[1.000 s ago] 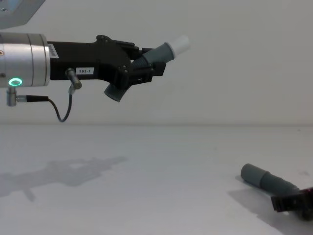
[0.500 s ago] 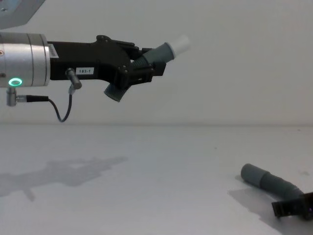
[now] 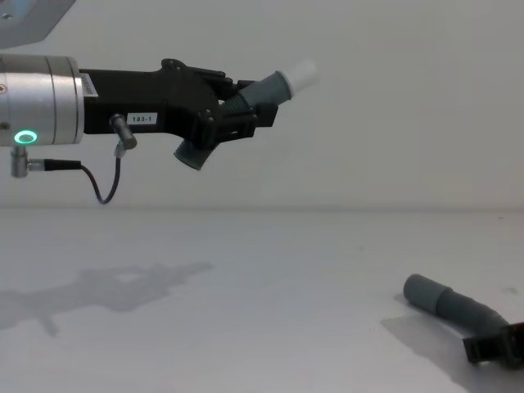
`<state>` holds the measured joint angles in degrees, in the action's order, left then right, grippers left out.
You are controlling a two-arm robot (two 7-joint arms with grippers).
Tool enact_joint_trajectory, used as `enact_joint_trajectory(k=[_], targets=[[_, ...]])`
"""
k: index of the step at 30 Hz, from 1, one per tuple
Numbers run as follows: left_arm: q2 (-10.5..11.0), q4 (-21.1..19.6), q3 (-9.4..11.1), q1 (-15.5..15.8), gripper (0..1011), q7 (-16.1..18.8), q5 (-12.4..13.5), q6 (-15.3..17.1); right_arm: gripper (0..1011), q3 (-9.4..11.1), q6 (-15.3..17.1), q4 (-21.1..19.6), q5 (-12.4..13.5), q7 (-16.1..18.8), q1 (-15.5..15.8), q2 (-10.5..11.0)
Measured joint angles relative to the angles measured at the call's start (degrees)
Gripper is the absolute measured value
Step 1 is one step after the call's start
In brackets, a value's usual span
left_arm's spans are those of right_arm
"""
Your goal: Use both hands to pick up one end of the pipe from the table, align the ends, and insert them.
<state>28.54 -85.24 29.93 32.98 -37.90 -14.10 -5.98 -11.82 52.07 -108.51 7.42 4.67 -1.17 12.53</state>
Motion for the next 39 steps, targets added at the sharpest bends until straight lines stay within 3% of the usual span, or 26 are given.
enact_joint_trajectory(k=[1,2,14,29,39], targets=[[0.0,0.0,0.0,0.0,352,0.0,0.0,0.0,726,0.0,0.0,0.0,0.0,0.0,0.0,0.0],[0.0,0.0,0.0,0.0,352,0.0,0.0,0.0,658,0.0,0.1,0.0,0.0,0.0,0.0,0.0],[0.0,0.0,0.0,0.0,352,0.0,0.0,0.0,286,0.0,0.4,0.0,-0.2,-0.2,0.0,-0.1],[0.0,0.0,0.0,0.0,352,0.0,0.0,0.0,262,0.4,0.0,-0.2,0.0,0.0,0.1,-0.5],[0.5,0.6,0.3,0.7,352,-1.4,-0.4,-1.1,255,2.2,-4.5,-1.9,2.3,2.6,1.0,-1.4]])
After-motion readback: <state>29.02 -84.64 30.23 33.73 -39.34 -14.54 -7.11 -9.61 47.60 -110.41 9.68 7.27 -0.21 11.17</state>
